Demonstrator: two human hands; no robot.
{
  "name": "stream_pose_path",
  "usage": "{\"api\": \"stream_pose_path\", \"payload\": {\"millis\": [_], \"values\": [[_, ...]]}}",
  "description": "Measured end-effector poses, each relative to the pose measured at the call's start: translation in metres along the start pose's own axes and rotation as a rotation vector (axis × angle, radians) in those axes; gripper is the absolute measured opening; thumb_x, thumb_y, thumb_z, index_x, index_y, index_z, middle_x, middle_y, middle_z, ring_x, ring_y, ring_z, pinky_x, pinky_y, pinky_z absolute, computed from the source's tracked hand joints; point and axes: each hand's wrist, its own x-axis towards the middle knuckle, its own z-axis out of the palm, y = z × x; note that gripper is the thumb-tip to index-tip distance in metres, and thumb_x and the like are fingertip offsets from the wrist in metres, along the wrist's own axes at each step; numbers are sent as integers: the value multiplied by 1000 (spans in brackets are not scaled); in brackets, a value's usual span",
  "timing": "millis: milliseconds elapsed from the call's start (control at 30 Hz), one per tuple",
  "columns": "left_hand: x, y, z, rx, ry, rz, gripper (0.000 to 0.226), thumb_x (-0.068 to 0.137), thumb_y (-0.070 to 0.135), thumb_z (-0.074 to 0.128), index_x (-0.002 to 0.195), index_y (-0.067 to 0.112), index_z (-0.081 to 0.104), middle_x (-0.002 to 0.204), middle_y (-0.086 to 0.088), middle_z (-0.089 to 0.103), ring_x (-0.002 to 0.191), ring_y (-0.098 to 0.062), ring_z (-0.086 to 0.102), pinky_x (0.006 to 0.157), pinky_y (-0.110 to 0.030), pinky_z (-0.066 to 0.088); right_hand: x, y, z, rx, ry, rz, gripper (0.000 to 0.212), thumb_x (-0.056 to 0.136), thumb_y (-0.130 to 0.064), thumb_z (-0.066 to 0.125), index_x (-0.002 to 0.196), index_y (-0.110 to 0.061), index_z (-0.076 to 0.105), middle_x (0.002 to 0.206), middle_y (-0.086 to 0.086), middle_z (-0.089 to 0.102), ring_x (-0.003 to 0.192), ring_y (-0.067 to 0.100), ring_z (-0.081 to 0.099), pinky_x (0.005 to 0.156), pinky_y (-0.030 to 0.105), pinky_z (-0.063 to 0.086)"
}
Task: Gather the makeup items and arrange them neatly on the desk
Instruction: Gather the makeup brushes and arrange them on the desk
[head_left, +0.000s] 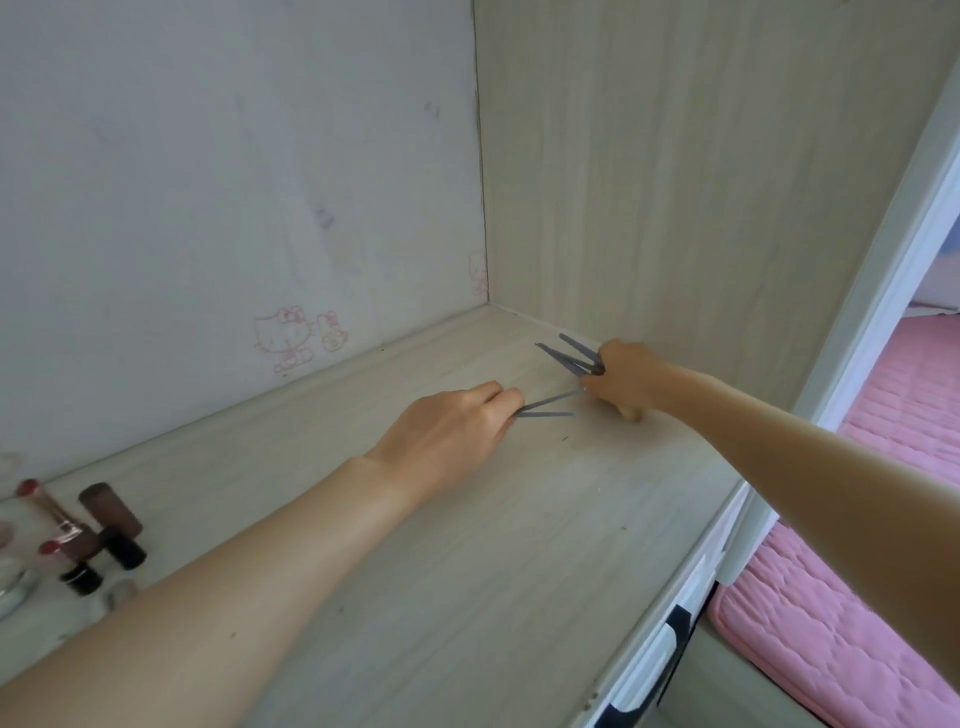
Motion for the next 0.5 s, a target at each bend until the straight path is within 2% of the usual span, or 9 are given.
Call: {"api": "stream_pose_path", "payload": {"millis": [100,167,233,333,400,500], "values": [[-19,0,-22,-40,40,-11,27,102,31,34,109,16,56,99,0,57,81,-29,59,63,-41,49,-19,-11,-3,371,-32,-90,12,92,-22,54,91,-11,58,66,-2,64,49,11,53,45,21,40],[-35,-1,-38,-53,63,-18,25,102,29,36,108,15,56,100,-1,56,83,-29,58,64,-41,48,-39,-22,-4,584,-72,-149,11,93,-19,53,95,-11,59,72,2,67,46,13,51,43,22,43],[-54,-3,-56,-75,99,-53,22,100,26,39,107,15,57,100,-1,56,87,-28,58,66,-42,48,-59,-36,-5,668,-105,-196,17,94,-19,50,95,-7,61,70,6,64,44,13,47,41,25,42],[-84,-6,-81,-81,129,-100,21,100,24,42,109,14,58,103,-2,57,94,-25,57,75,-42,47,-89,-64,-9,751,-137,-232,23,95,-19,48,91,-2,62,57,-2,59,39,13,45,40,25,38],[-107,-7,-96,-94,145,-132,21,99,23,44,109,13,59,104,-3,57,96,-24,57,77,-41,46,-109,-82,-11,836,-183,-252,23,96,-17,44,94,0,60,64,0,59,38,12,45,38,22,37],[-149,-4,-116,-110,163,-171,19,98,22,45,105,14,60,98,1,54,86,-15,54,73,-34,45,-141,-108,-10,965,-278,-271,17,95,-15,43,90,-5,56,68,4,59,41,13,43,38,22,36]]}}
